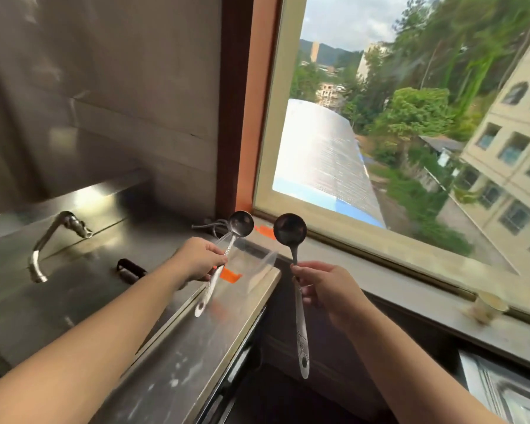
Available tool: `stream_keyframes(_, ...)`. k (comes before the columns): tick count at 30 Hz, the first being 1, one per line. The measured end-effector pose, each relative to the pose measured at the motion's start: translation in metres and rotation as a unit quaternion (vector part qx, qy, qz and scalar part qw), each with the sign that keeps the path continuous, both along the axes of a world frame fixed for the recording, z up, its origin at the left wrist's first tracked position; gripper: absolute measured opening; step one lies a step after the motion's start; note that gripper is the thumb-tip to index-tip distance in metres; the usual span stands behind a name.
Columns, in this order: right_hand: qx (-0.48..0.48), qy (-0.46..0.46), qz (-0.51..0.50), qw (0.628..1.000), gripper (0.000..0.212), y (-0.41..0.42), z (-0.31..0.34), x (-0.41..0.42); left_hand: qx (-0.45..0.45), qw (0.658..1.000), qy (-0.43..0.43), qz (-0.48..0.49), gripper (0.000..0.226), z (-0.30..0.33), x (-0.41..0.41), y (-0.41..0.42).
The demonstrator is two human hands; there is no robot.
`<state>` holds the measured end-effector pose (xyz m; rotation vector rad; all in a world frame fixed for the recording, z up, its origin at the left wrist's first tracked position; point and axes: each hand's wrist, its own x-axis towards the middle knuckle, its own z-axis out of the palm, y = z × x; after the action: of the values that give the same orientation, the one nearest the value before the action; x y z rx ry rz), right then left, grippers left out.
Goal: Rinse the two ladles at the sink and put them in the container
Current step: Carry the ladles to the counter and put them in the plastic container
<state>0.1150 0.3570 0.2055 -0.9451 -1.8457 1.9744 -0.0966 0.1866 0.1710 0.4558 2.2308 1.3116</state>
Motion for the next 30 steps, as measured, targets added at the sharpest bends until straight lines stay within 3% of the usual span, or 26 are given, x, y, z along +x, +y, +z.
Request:
stream_keyframes(6,-0.032,-0.037,-0.009,0.999,0.008,0.045,-0.027,-0.088,-0.109,0.993,0.016,-0.036,0.008,-0.037,-0.098,0.067)
stream_keyframes(9,-0.057,-0.049,-0.022,0.997,0.011,0.062,-0.039,-0.112,-0.184,0.979,0.027,-0.079,0.022,-0.051,-0.122,0.095)
stream_keyframes(11,-0.084,-0.049,-0.024,0.995,0.012,0.07,-0.046,-0.122,-0.239,0.965,0.053,-0.094,0.015,-0.055,-0.131,0.112)
stream_keyframes(14,-0.115,-0.056,-0.021,0.992,0.018,0.08,-0.055,-0.134,-0.319,0.937,0.096,-0.1,0.011,-0.065,-0.138,0.133)
stream_keyframes(19,-0.163,-0.059,-0.013,0.985,0.02,0.095,-0.07,-0.148,-0.385,0.904,0.159,-0.09,0.034,-0.09,-0.142,0.158)
stream_keyframes(26,-0.189,-0.08,0.024,0.978,0.015,0.123,-0.087,-0.157,-0.423,0.872,0.236,-0.072,0.026,-0.109,-0.126,0.174)
stream_keyframes(30,-0.198,-0.081,0.056,0.975,0.023,0.141,-0.091,-0.154,-0.476,0.824,0.299,-0.073,0.03,-0.111,-0.114,0.182)
